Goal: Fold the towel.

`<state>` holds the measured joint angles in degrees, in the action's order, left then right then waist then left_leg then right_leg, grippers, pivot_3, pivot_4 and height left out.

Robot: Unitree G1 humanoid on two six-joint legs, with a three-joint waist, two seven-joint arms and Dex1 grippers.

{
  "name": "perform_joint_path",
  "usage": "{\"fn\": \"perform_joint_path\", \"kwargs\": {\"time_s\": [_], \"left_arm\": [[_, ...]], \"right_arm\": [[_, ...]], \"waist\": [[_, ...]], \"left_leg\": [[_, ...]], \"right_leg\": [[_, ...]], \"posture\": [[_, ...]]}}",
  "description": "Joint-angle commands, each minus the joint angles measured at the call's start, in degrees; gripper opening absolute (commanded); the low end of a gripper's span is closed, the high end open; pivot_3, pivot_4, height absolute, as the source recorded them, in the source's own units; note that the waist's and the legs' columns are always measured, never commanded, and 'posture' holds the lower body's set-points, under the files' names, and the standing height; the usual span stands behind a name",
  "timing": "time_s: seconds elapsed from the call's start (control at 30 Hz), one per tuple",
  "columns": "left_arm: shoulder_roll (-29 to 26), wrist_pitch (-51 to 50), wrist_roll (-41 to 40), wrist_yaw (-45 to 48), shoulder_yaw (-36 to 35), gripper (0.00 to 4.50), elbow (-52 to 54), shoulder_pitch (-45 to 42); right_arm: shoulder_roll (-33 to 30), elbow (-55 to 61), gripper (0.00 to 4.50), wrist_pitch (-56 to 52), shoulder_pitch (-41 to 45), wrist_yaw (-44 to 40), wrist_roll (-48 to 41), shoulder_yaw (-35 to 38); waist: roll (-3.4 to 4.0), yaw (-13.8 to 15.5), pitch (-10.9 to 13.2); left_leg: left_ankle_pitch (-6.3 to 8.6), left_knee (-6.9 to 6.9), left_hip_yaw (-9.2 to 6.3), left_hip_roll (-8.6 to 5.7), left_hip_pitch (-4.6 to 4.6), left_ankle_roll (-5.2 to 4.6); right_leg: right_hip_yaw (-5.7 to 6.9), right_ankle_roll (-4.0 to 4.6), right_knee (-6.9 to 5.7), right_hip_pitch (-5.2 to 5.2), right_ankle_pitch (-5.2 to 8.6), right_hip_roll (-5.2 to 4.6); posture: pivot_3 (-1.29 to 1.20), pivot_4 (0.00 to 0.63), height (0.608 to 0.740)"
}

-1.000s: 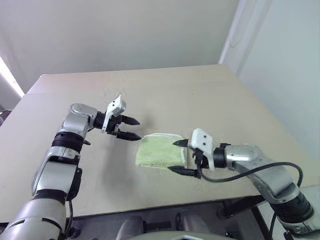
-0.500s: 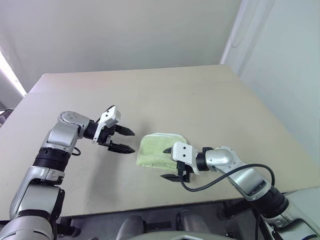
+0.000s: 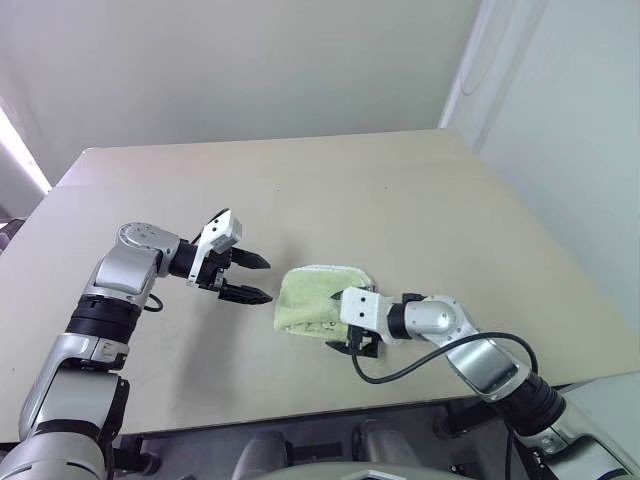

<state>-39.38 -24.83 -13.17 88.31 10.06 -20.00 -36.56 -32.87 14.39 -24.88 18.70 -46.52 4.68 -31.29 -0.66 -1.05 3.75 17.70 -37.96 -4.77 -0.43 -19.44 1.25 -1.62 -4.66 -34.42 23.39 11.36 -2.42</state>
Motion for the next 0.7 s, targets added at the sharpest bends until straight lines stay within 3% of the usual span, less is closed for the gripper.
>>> {"fn": "perform_joint_path", "kwargs": {"time_s": [0.03,0.07,0.2,0.43,0.7], "left_arm": [[-1.6,-0.9,-1.6,0.6,-1.0,4.45,2.8,0.4],[-1.9,-1.1,-1.7,0.8,-1.0,4.45,3.2,0.8],[-3.0,-1.5,-2.1,1.1,-0.8,4.5,4.3,2.0],[-3.2,-1.9,-2.5,0.0,-0.8,4.5,5.6,3.0],[-2.7,-1.3,-1.9,-1.3,-0.3,4.5,5.1,3.5]], "right_arm": [[-0.6,0.5,4.5,1.9,0.4,-0.3,2.7,-0.4],[-0.6,0.5,4.5,2.2,0.4,-0.2,3.2,-0.5],[-0.2,-0.3,3.61,3.3,0.5,0.4,5.3,-0.9],[-0.1,-1.1,1.11,4.3,0.8,0.4,7.8,-0.7],[0.6,0.6,1.11,3.0,1.5,0.8,6.5,3.2]], "waist": [[0.0,0.0,0.0],[0.0,0.0,0.0],[0.0,-0.1,0.0],[0.0,0.0,0.0],[0.0,0.0,0.0]], "left_leg": [[0.0,0.0,0.0,0.0,0.0,0.0],[0.0,0.0,0.0,0.0,0.01,0.0],[0.0,0.0,0.0,0.0,0.0,0.0],[0.0,-0.02,0.0,0.0,0.01,0.01],[-0.01,-0.02,0.0,0.0,0.02,0.01]], "right_leg": [[0.0,0.0,0.0,0.0,0.0,0.0],[0.0,0.0,0.0,0.0,0.0,0.0],[0.0,0.0,0.0,0.0,0.0,0.0],[0.0,0.0,-0.03,0.0,0.0,-0.01],[0.0,0.01,-0.05,0.0,0.0,-0.01]], "posture": [[0.0,0.0,0.74],[0.0,0.0,0.74],[0.0,0.0,0.74],[0.0,0.0,0.74],[0.0,0.0,0.74]]}}
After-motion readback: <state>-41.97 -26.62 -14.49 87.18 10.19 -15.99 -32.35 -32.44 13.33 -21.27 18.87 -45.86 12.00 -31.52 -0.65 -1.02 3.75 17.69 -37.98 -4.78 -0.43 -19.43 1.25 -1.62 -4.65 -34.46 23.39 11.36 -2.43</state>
